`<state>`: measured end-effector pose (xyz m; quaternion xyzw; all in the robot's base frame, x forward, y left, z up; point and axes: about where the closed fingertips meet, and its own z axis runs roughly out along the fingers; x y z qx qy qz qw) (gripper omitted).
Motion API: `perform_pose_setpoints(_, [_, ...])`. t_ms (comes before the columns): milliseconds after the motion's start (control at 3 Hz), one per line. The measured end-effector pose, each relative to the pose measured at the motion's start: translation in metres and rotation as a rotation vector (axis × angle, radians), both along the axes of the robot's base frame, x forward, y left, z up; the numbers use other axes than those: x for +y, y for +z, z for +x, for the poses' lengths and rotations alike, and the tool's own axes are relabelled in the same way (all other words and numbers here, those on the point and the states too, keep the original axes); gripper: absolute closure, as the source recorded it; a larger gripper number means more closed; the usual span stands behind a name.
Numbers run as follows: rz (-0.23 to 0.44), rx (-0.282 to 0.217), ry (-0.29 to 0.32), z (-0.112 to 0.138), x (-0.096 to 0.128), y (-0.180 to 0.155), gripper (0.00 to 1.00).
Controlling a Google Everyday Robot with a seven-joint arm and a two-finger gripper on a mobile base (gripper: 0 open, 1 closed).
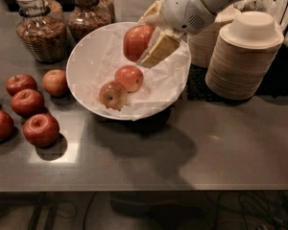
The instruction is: Pick apple from white bowl
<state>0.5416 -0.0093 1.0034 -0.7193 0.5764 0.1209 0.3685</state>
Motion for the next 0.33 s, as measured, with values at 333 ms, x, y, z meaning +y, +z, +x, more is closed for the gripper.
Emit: perform_pose_setpoints(333, [0.003, -0.006, 0.001, 0.0003, 0.0003, 0.003, 1.0])
